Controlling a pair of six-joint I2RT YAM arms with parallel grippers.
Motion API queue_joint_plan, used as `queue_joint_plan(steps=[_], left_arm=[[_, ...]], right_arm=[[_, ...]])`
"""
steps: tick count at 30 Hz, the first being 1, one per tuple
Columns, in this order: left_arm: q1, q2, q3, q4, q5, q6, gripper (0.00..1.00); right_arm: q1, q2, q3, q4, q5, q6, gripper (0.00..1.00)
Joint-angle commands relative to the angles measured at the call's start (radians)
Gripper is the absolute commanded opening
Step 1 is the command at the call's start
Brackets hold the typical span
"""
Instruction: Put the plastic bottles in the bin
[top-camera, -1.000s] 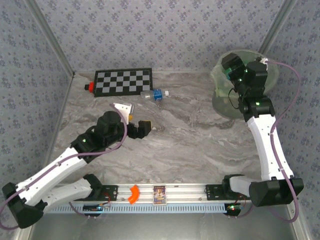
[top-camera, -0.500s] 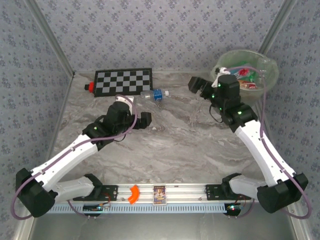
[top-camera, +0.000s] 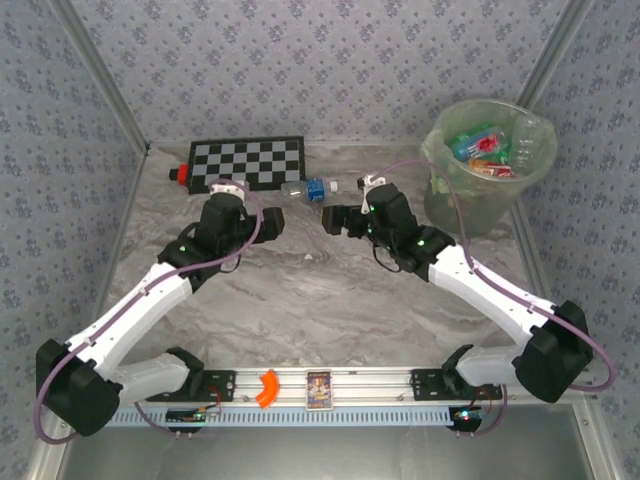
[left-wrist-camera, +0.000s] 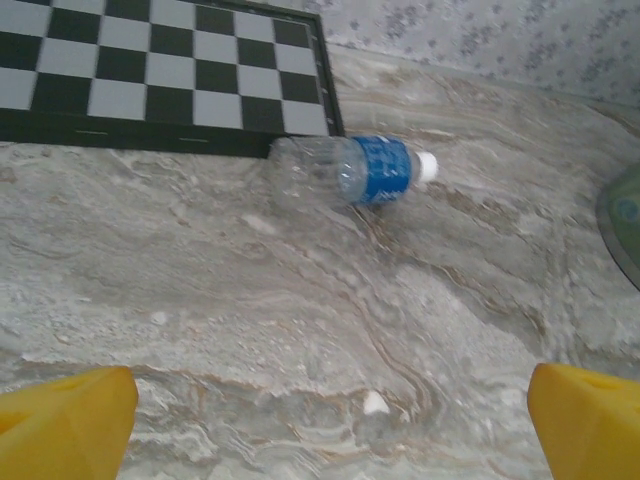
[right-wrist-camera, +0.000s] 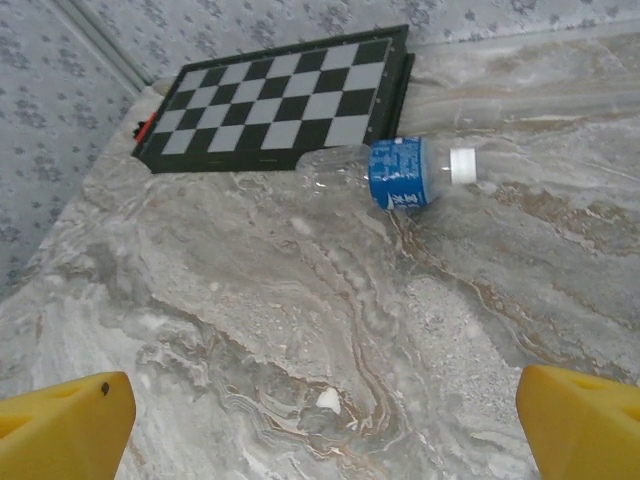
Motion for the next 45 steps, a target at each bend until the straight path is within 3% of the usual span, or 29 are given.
queue_joint_plan(steps=[1, 5, 9, 15, 24, 32, 39, 45], left_arm=[[0.056, 0.061, 0.015, 0.040, 0.056, -0.025, 1.00], [0.095, 0.128, 0.046, 0.047, 0.115, -0.054, 1.00], [0.097, 0.128, 0.040, 0.069, 0.159, -0.067, 1.00], [0.097, 0.062, 0.025, 0.021, 0.199, -0.049, 1.00], [0.096, -0.103, -0.036, -0.026, 0.243, -0.057, 1.00], [0.095, -0.190, -0.071, -0.046, 0.260, -0.081, 1.00], [0.096, -0.202, -0.074, -0.060, 0.260, -0.072, 1.00], [0.095, -0.207, -0.065, -0.074, 0.259, -0.063, 1.00]], right_arm=[[0.031, 0.037, -0.017, 0.058, 0.101, 0.042, 1.00], [0.035, 0.141, 0.010, 0.036, 0.143, 0.118, 1.00], [0.003, 0.258, 0.020, 0.111, 0.085, 0.227, 1.00], [-0.088, 0.421, 0.018, 0.272, 0.031, 0.443, 0.78], [-0.153, 0.687, 0.039, 0.730, -0.008, 0.740, 0.55], [-0.145, 0.874, 0.143, 0.902, 0.076, 0.910, 0.59], [-0.156, 0.946, 0.218, 0.925, 0.125, 0.978, 0.60], [-0.181, 1.012, 0.289, 0.944, 0.086, 1.037, 0.57]])
